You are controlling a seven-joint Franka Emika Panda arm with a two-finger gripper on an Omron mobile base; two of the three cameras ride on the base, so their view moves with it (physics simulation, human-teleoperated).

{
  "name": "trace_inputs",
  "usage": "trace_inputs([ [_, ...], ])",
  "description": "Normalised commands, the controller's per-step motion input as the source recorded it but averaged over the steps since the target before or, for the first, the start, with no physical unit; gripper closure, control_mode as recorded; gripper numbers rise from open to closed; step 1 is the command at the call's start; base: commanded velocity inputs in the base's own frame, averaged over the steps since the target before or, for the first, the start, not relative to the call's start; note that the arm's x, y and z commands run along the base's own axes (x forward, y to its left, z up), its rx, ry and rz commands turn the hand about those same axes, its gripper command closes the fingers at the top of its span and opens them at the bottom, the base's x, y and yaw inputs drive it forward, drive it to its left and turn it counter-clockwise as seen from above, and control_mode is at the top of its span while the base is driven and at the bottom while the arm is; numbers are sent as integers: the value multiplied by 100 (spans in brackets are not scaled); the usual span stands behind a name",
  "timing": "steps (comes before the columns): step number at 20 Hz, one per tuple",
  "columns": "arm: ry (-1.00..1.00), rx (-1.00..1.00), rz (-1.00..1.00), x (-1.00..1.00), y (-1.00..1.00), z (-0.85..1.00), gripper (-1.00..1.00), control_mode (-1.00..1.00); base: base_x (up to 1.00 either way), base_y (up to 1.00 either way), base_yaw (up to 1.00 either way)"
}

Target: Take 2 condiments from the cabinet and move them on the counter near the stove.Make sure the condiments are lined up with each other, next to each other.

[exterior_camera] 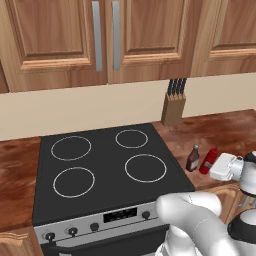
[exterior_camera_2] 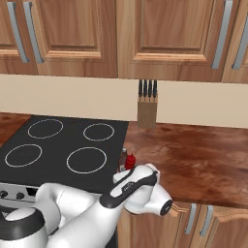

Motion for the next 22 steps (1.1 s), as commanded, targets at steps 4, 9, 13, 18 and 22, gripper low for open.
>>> trace_inputs([
  [4,0,-3,0,18,0,-21,100,-100,0,0,0],
  [9,0,-5,0,6,0,-21,100,-100,0,0,0],
  [13,0,-1,0,0,0,-4,100,-100,0,0,0],
  [18,0,0,0,1,0,0,100,-100,0,0,0],
  [22,0,-8,0,18,0,-8,100,-100,0,0,0],
])
